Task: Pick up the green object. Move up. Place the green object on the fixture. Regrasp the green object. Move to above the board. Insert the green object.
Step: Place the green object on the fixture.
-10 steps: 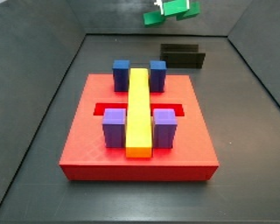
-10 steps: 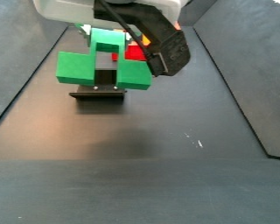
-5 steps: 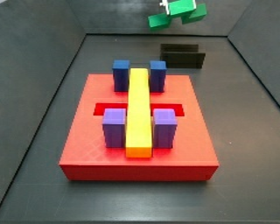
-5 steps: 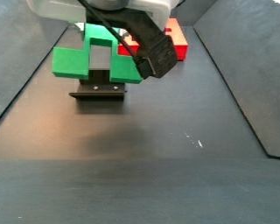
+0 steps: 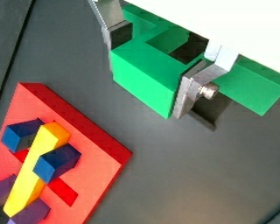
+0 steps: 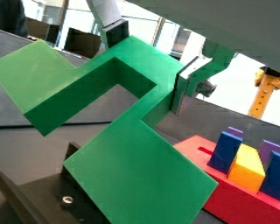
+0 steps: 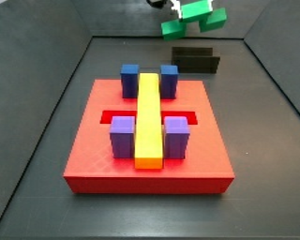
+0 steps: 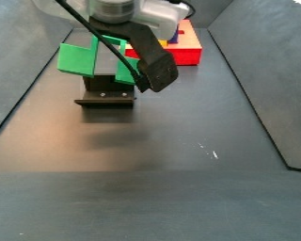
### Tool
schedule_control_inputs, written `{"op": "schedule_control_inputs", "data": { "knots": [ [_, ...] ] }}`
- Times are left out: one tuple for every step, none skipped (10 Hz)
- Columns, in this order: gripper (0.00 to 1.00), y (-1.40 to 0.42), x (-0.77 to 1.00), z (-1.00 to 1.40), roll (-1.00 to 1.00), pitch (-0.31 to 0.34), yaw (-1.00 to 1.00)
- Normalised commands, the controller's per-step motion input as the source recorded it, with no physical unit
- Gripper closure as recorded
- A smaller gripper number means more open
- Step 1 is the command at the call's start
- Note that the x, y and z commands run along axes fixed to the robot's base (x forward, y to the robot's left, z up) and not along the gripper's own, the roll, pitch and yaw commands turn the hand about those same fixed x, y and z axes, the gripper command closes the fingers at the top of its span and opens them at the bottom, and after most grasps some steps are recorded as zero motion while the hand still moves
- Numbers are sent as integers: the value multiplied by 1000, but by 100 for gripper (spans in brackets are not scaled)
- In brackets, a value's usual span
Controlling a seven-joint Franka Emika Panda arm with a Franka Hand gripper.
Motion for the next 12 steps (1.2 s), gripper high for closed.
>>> {"op": "schedule_control_inputs", "data": {
  "knots": [
    [100, -246, 226, -446, 57, 180, -320],
    [100, -223, 300, -466, 91, 251, -360],
    [100, -174, 274, -337, 97, 243, -309],
    [100, -74, 0, -49, 123, 69, 0],
    [100, 0, 0, 0, 11, 0, 0],
    [100, 0, 100, -20, 0, 23, 0],
    [100, 0, 360, -97, 26, 274, -97],
    [100, -23, 351, -129, 303, 369, -34],
    [100, -57, 406, -146, 269, 414, 0],
    [100, -29, 397, -111, 174, 386, 0],
    [100, 0, 154, -23, 31, 177, -23],
    [100, 0, 57, -17, -3, 0, 0]
  ]
}}
